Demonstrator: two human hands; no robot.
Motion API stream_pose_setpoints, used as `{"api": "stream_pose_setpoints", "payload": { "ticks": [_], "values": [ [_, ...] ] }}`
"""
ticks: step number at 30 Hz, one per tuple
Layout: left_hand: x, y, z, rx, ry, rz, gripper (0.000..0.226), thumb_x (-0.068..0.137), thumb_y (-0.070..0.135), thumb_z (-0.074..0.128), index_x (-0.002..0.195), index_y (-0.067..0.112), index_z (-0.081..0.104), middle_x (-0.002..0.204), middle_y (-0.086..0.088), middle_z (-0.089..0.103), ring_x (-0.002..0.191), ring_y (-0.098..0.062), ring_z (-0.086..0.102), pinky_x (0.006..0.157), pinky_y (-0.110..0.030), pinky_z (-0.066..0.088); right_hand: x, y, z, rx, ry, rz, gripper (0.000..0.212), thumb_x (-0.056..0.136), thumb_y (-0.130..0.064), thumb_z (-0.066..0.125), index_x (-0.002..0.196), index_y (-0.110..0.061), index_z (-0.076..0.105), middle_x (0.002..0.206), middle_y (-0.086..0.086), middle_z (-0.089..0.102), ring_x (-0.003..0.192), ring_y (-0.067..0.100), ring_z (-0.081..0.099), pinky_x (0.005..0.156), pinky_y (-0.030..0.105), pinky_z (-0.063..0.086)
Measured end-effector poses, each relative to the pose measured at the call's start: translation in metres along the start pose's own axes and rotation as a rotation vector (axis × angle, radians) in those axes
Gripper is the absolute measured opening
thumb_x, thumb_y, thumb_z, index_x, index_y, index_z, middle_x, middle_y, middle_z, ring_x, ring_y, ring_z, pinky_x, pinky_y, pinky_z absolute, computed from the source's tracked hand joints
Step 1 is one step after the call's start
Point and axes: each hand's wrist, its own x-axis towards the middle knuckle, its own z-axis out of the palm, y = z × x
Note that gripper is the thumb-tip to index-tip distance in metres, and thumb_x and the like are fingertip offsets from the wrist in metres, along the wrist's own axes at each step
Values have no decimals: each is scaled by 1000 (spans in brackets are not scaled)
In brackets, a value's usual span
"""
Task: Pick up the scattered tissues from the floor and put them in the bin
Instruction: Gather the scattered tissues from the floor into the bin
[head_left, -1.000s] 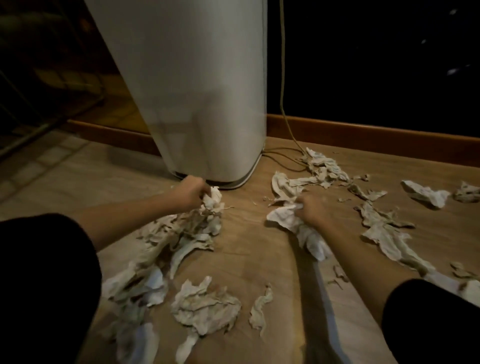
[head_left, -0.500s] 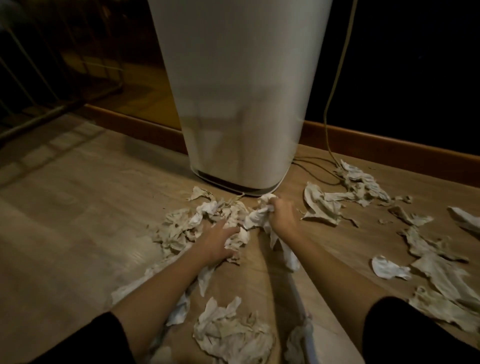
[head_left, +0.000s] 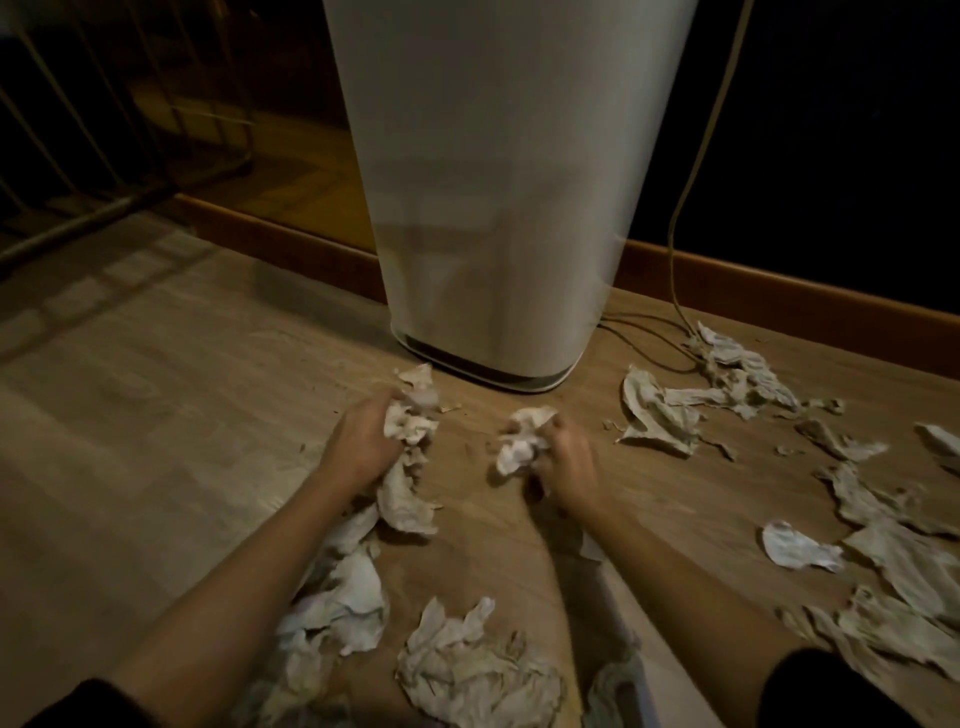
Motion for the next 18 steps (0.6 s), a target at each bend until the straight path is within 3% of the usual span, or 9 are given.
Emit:
{"api": "stream_pose_setpoints", "payload": {
  "ticks": [3,5,7,9,12,14,18],
  "values": [
    [9,-30,5,291,-283,-196,85,75,36,69,144,24,21,144,-17,41,132,-38,36,109,-45,32,15,23,-10,-143,23,166,28,89,-13,54,117,-8,56,130,19,43,111,35,48,85,34,41],
    [9,-46,15,445,-435,-271,95,76,45,67,148,26,8,155,-20,16,142,-41,12,116,-49,18,9,29,-2,-282,-34,271,33,94,-26,47,126,-19,49,137,17,39,122,35,38,98,42,39],
    [4,-53,24,502,-495,-273,96,77,50,65,148,22,7,155,-23,10,143,-41,5,115,-48,14,-6,22,12,-302,10,324,35,94,-21,47,129,-19,45,137,16,40,125,33,34,102,43,35],
    [-3,-51,26,469,-418,-199,81,79,44,65,143,13,26,148,-24,31,138,-40,26,110,-45,26,-20,9,25,-231,65,293,42,87,-4,53,127,-11,47,133,16,44,122,33,36,100,40,37],
    [-22,-48,20,309,-276,-35,31,82,22,61,105,1,59,112,-25,63,107,-38,58,87,-37,45,-36,-17,37,-73,-5,173,27,79,2,57,105,-3,60,115,19,54,110,34,48,82,33,41],
    [-35,-45,12,208,-238,0,18,80,14,63,86,-2,65,95,-26,67,91,-36,63,72,-31,44,-42,-39,35,4,-90,97,12,79,1,58,89,-1,64,103,18,58,100,33,54,71,26,33],
    [-49,-43,-24,116,-88,9,8,75,12,67,77,4,67,83,-17,68,79,-27,64,63,-23,37,-76,-79,30,61,-150,-135,17,85,-14,60,98,-6,66,103,11,54,98,25,49,73,26,34]
  ]
}}
